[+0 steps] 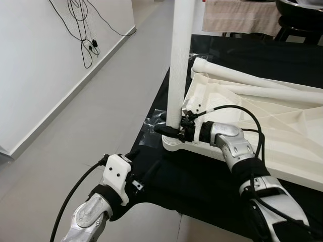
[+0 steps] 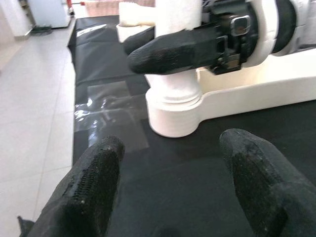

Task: Building children table

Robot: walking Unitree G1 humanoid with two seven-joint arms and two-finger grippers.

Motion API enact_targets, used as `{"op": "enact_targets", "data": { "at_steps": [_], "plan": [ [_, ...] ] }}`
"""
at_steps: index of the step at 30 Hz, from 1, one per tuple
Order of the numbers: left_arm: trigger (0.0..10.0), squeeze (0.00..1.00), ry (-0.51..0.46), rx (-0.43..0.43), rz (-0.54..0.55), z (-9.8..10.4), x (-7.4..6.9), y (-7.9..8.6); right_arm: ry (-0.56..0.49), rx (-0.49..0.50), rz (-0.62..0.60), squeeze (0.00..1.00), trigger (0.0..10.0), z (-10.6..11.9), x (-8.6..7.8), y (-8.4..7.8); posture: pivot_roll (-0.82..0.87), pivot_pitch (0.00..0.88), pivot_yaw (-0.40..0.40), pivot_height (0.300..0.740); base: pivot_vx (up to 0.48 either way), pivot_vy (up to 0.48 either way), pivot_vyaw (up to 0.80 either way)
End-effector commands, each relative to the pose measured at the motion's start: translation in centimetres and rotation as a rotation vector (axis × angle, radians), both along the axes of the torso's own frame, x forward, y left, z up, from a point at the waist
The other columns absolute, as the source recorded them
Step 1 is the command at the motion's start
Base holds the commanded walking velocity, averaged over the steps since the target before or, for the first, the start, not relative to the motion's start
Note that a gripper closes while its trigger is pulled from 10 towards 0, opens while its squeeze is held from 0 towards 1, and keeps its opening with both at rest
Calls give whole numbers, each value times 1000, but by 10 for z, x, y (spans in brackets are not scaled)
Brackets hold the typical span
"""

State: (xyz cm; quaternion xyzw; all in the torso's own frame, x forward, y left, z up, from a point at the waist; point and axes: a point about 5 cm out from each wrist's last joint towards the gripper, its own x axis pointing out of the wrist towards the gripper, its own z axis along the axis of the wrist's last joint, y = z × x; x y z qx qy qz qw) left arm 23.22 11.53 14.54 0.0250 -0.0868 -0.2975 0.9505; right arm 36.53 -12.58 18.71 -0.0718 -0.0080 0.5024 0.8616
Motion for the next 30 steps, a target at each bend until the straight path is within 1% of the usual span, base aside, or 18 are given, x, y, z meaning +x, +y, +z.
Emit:
{"op": "enact_targets", "data": {
  "at_steps": [1,2,5,6,7,8,9,10,11,12,16,17,18,24,25,26,28,30],
  "plan": [
    [10000,0,26,7,7,-5,-2,3,40,13,-3,0,0,-10,-5,0,38,217,12,740,0,0,0],
    [10000,0,26,7,7,-5,-1,4,30,4,-70,0,0,-16,-13,-5,29,219,16,740,0,0,0],
    [10000,0,26,7,7,-5,-1,4,30,4,-70,0,0,-16,-13,-5,29,219,16,740,0,0,0],
    [10000,0,26,9,7,-5,0,7,20,-37,-272,0,0,-28,-26,-6,18,216,24,740,0,0,0],
    [10000,0,26,9,7,-5,0,7,20,-37,-272,0,0,-28,-26,-6,18,216,24,740,0,0,0],
    [10000,0,26,15,7,-5,3,11,-44,-174,-396,0,0,-41,-50,12,-7,223,63,740,0,0,0],
    [10000,0,26,15,7,-5,3,11,-44,-174,-396,0,0,-41,-50,12,-7,223,63,740,0,0,0],
    [10000,0,27,20,6,-6,6,13,-28,-144,-545,0,0,-42,-58,16,-13,201,74,740,0,0,0],
    [10000,0,27,20,6,-6,6,13,-28,-144,-545,0,0,-42,-58,16,-13,201,74,740,0,0,0],
    [10000,0,29,24,5,-6,8,14,-27,-137,-619,0,0,-42,-60,18,-1,198,65,740,0,0,0],
    [10000,0,32,30,1,-7,9,15,1,-118,-628,0,0,-45,-50,20,16,191,50,740,0,0,0],
    [10000,0,30,31,10,-7,9,15,-9,-127,-611,0,7608,-45,-48,23,14,189,52,740,0,0,0],
    [10000,0,28,30,24,-7,8,16,-9,-117,-600,0,10000,-44,-45,25,21,185,46,740,0,0,0],
    [10000,0,26,29,36,-8,8,16,-6,-83,-591,0,10000,-38,-39,22,21,180,41,740,0,0,0],
    [10000,0,27,29,33,-8,7,15,3,-31,-531,820,10000,-33,-35,21,26,178,41,740,0,0,0],
    [10000,0,29,29,28,-8,7,14,18,32,-403,1000,10000,-27,-32,22,27,173,41,740,0,0,0],
    [10000,0,32,28,23,-9,6,13,21,129,-167,1000,10000,-12,-31,19,30,173,36,740,0,0,0],
    [10000,0,32,28,22,-9,6,12,33,152,-102,1000,10000,-8,-31,16,33,169,33,740,0,0,0]
  ]
}}
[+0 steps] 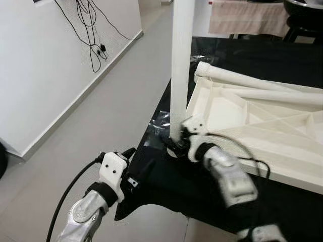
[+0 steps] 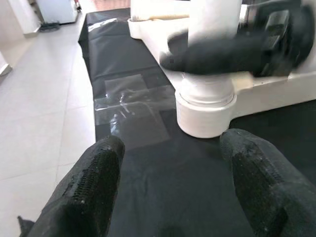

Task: Building children table

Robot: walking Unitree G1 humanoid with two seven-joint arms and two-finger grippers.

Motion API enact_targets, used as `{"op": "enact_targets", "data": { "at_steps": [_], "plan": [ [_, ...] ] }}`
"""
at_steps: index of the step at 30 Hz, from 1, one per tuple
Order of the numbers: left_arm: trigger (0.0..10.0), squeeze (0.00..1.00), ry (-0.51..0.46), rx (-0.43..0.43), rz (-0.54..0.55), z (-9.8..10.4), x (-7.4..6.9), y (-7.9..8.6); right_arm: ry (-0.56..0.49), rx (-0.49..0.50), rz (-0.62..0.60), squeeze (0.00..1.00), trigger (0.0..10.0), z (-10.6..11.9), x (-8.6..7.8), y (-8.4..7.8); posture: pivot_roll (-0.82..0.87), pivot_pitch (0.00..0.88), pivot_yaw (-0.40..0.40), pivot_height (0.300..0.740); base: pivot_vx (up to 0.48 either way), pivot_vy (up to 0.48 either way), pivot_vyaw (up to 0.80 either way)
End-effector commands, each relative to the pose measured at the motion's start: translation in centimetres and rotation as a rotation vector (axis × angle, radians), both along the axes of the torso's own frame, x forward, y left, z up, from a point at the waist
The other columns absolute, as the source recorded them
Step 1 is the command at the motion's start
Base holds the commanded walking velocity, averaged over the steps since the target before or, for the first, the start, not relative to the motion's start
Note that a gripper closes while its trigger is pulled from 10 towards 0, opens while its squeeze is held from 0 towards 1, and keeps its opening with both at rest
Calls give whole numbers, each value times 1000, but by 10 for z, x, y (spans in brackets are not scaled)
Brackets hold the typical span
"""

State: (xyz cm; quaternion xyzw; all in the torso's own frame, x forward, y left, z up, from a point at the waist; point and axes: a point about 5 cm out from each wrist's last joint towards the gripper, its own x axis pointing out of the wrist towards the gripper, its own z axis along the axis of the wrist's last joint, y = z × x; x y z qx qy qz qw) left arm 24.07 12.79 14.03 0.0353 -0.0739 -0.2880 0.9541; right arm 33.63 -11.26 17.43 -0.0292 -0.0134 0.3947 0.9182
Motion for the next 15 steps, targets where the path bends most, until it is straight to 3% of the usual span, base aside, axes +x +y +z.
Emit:
{"op": "enact_targets", "data": {
  "at_steps": [1,2,3,10,11,12,13,15],
  "plan": [
    [10000,0,13,2,-1,-4,-3,-1,0,65,139,1000,10000,5,-2,3,33,169,33,740,0,0,0],
    [10000,0,13,1,-3,-4,-3,-1,-1,40,171,733,10000,10,2,-1,44,169,28,740,0,0,0],
    [10000,0,13,1,-4,-4,-4,-1,-8,10,185,0,10000,15,8,-3,52,170,26,740,0,0,0],
    [10000,0,14,0,-4,-5,-9,-2,4,-17,280,0,10000,27,24,1,72,175,23,740,0,0,0],
    [10000,0,16,3,-5,-5,-11,-3,17,-91,297,0,9490,25,32,7,80,180,21,740,0,0,0],
    [10000,0,16,3,-5,-5,-11,-3,17,-91,297,0,9490,25,32,7,80,180,21,740,0,0,0],
    [10000,0,18,3,-7,-4,-13,-3,31,-98,305,0,0,25,37,8,87,192,19,740,0,0,0],
    [10000,0,19,2,-7,-4,-14,-3,41,-79,309,0,0,25,39,6,87,194,18,740,0,0,0]
  ]
}}
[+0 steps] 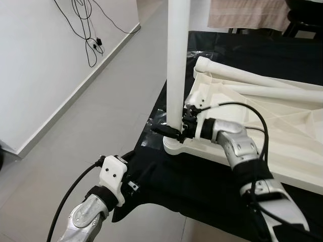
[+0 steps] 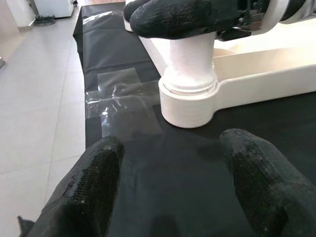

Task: Building children table

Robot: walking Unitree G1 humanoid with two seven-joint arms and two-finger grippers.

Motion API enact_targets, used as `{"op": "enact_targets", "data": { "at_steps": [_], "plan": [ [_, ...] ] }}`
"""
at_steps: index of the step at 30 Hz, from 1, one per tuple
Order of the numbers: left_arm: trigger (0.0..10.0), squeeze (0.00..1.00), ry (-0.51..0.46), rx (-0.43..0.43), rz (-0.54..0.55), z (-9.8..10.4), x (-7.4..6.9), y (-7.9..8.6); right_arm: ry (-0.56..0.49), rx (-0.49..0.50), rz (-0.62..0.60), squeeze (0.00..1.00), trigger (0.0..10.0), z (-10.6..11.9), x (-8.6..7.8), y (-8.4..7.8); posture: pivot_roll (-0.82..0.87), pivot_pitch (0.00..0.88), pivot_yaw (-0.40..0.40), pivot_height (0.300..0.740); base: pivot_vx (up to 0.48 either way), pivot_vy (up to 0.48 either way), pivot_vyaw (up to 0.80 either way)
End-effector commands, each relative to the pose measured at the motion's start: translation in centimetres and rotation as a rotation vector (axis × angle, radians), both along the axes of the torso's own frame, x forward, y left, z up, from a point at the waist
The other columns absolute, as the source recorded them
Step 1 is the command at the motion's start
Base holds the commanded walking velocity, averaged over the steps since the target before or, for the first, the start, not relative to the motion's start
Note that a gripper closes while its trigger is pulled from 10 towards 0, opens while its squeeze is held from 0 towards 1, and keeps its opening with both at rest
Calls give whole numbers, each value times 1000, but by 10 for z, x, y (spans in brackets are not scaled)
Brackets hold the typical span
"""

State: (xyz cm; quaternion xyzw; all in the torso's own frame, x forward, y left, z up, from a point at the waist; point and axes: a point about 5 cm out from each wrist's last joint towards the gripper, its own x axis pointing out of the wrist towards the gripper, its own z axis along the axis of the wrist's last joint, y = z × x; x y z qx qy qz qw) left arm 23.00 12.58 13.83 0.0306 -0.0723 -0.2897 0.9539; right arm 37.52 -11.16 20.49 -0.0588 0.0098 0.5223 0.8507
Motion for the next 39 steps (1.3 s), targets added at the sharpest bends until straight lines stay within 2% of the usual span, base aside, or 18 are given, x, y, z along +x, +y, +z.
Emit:
{"op": "enact_targets", "data": {
  "at_steps": [1,10,12,14,16,17,18,20,24,25,27,28,31,32,35,36,38,39],
  "plan": [
    [10000,0,13,10,-3,-2,-4,-1,17,-1,22,0,0,-5,0,5,87,194,18,740,0,0,0],
    [10000,0,13,4,-5,0,-8,-3,40,14,-20,0,0,-16,-4,-19,78,219,12,740,0,0,0],
    [10000,0,12,0,-5,1,-7,-2,19,-1,-136,0,0,-32,-17,-36,57,228,11,740,0,0,0],
    [10000,0,12,0,-5,1,-7,-2,19,-1,-136,0,0,-32,-17,-36,57,228,11,740,0,0,0],
    [10000,0,12,6,-7,0,-5,2,43,-42,-659,0,0,-66,-60,-40,42,221,22,740,0,0,0],
    [10000,0,12,6,-7,0,-5,2,43,-42,-659,0,0,-66,-60,-40,42,221,22,740,0,0,0],
    [10000,0,12,8,-5,1,-3,4,62,-56,-800,0,0,-74,-86,-38,39,222,32,740,0,0,0],
    [10000,0,12,12,-4,0,-1,6,42,-100,-883,0,0,-76,-101,-35,33,220,47,740,0,0,0],
    [10000,0,17,19,-6,-1,4,9,-23,-129,-834,0,0,-72,-89,-23,20,186,69,740,0,0,0],
    [10000,0,19,25,-17,-1,7,9,-51,-131,-829,0,8824,-68,-76,-21,34,178,64,740,0,0,0],
    [10000,0,21,29,-24,-2,8,9,-63,-125,-826,0,8824,-66,-68,-21,34,178,64,740,0,0,0],
    [10000,0,20,31,-18,-1,9,10,-63,-93,-786,0,10000,-61,-62,-17,38,173,66,740,0,0,0],
    [10000,0,18,32,-12,-1,9,10,-65,-75,-756,0,10000,-57,-60,-13,40,173,66,740,0,0,0],
    [10000,0,16,30,-4,-1,9,10,-59,-21,-664,1000,10000,-47,-58,-6,47,174,59,740,0,0,0],
    [10000,0,15,29,0,-1,9,10,-58,15,-600,1000,10000,-41,-58,-1,47,174,59,740,0,0,0],
    [10000,0,14,26,-1,-1,9,10,-62,59,-477,678,10000,-30,-56,2,49,177,57,740,0,0,0],
    [10000,0,13,24,-4,-1,8,8,-92,64,-362,678,10000,-20,-53,1,53,180,52,740,0,0,0],
    [10000,0,13,22,-7,0,8,7,-122,28,-245,0,10000,-14,-46,-1,57,182,48,740,0,0,0]
  ]
}}
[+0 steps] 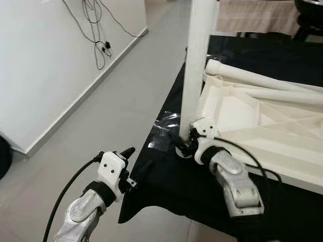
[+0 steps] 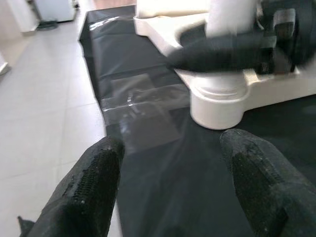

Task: Building children table

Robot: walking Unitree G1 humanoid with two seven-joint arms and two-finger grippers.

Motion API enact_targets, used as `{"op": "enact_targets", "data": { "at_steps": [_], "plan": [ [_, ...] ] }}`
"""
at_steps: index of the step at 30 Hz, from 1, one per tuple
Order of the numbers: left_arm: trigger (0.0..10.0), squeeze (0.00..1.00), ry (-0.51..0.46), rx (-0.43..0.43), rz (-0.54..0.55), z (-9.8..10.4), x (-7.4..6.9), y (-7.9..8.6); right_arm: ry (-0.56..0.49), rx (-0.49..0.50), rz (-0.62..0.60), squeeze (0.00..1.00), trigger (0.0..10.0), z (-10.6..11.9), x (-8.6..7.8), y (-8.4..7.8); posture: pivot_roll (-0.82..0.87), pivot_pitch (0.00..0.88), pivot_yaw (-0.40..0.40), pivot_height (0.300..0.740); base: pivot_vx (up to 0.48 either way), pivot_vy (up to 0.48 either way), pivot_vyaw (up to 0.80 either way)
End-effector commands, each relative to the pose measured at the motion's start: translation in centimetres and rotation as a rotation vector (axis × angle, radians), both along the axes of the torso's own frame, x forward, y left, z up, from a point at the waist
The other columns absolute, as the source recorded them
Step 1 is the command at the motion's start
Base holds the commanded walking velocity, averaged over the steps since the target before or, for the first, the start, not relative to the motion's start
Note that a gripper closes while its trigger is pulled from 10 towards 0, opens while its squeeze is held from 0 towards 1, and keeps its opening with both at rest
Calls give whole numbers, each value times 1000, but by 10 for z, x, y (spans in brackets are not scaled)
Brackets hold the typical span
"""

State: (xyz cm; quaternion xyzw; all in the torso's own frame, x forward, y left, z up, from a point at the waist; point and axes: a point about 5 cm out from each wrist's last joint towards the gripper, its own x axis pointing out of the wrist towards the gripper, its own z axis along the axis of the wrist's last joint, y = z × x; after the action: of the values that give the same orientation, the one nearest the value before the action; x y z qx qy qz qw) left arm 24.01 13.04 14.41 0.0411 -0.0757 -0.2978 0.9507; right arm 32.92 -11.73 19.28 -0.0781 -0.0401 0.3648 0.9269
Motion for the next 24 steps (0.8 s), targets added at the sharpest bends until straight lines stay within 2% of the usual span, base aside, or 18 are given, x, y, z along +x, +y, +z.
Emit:
{"op": "enact_targets", "data": {
  "at_steps": [1,2,5,6,10,12,13,14,15,20,24],
  "plan": [
    [10000,0,26,3,10,-6,-3,3,3,-3,98,0,10000,-2,0,4,57,182,48,740,0,0,0],
    [10000,0,25,1,7,-6,-4,1,-2,-35,176,0,10000,2,5,1,61,186,44,740,0,0,0],
    [10000,0,25,0,5,-6,-4,0,10,-49,229,0,10000,4,9,0,63,188,42,740,0,0,0],
    [10000,0,23,-1,3,-5,-6,-1,29,-67,300,0,10000,6,15,1,77,197,36,740,0,0,0],
    [10000,0,21,-3,3,-5,-9,-2,60,-65,378,0,10000,11,26,6,86,205,33,740,0,0,0],
    [10000,0,21,-3,3,-5,-9,-2,60,-65,378,0,10000,11,26,6,86,205,33,740,0,0,0],
    [10000,0,21,-3,3,-4,-10,-3,69,-70,393,0,4549,13,31,8,93,211,30,740,0,0,0],
    [10000,0,21,-3,3,-4,-10,-3,69,-70,393,0,4549,13,31,8,93,211,30,740,0,0,0],
    [10000,0,21,-4,2,-4,-12,-4,89,-64,390,0,0,14,37,8,99,223,23,740,0,0,0],
    [10000,0,21,-7,4,-3,-15,-5,123,-39,383,0,0,17,45,-3,97,234,20,740,0,0,0],
    [10000,0,22,-12,4,-2,-15,-5,124,-46,368,0,0,8,39,-20,79,243,23,740,0,0,0]
  ]
}}
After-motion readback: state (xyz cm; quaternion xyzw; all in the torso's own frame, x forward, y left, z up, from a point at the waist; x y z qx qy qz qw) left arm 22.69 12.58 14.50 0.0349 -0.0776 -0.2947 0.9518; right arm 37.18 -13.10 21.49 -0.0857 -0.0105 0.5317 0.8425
